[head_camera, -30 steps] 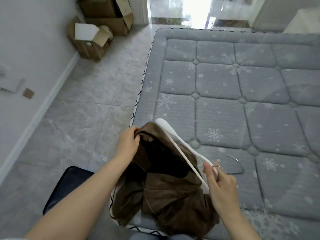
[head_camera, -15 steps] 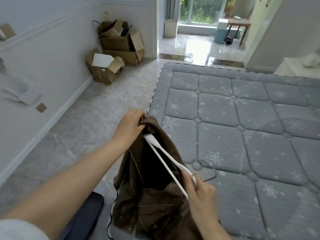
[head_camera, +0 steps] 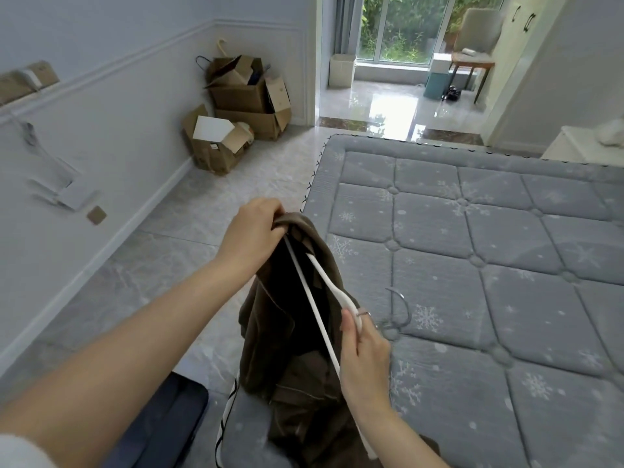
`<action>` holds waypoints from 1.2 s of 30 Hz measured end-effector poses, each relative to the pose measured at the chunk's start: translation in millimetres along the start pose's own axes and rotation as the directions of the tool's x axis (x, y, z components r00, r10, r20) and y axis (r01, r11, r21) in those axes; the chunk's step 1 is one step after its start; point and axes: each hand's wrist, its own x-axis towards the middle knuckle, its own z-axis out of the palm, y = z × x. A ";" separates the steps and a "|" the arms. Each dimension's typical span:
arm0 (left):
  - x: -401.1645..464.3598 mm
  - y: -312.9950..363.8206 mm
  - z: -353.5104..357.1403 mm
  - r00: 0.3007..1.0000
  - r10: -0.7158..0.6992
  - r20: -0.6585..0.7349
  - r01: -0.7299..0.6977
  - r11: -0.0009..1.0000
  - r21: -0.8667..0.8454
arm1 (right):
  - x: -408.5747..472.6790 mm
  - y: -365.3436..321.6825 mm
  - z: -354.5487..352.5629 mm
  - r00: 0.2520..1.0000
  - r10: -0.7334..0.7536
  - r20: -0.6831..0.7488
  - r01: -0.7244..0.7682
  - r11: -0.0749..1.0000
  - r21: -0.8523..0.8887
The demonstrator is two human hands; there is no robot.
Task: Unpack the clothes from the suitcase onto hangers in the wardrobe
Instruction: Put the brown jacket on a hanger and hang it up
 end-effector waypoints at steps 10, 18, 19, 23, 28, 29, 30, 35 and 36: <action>24.6 -8.5 -8.4 0.875 -0.417 0.245 0.480 0.814 -0.328 | 4.2 28.7 -16.3 0.984 0.139 0.107 -0.119 0.978 -0.173; 29.4 4.9 -25.7 0.941 -0.178 0.288 0.247 0.942 -0.227 | 16.2 30.2 -33.4 0.988 0.141 -0.064 -0.145 0.987 -0.072; 31.5 7.9 -28.5 0.941 -0.158 0.300 0.232 0.946 -0.228 | 14.3 28.7 -34.3 0.988 0.140 -0.060 -0.144 0.987 -0.065; 40.4 17.6 -31.4 0.961 -0.127 0.246 0.179 0.963 -0.200 | 5.1 17.4 -34.5 0.992 0.123 0.032 -0.121 0.991 -0.057; 35.5 32.0 -21.8 0.979 -0.069 0.192 0.108 0.973 -0.203 | 9.8 -10.4 -28.2 0.999 0.039 0.026 -0.039 0.999 0.017; 33.2 35.7 -21.1 0.983 -0.053 0.178 0.091 0.973 -0.213 | 15.2 -10.5 -24.6 0.999 0.035 0.031 -0.035 0.999 0.006; 31.1 41.3 -20.4 0.985 -0.038 0.170 0.078 0.968 -0.238 | 21.7 -8.9 -20.8 0.998 0.040 0.047 -0.039 0.999 -0.014; 21.0 67.1 -19.1 0.980 0.083 0.180 -0.030 0.959 -0.281 | 34.7 0.0 -0.7 0.981 0.110 0.157 -0.100 0.993 -0.069; 20.6 65.5 -21.2 0.981 0.096 0.166 -0.053 0.967 -0.249 | 31.6 -0.3 -2.0 0.992 0.084 0.099 -0.081 0.996 -0.032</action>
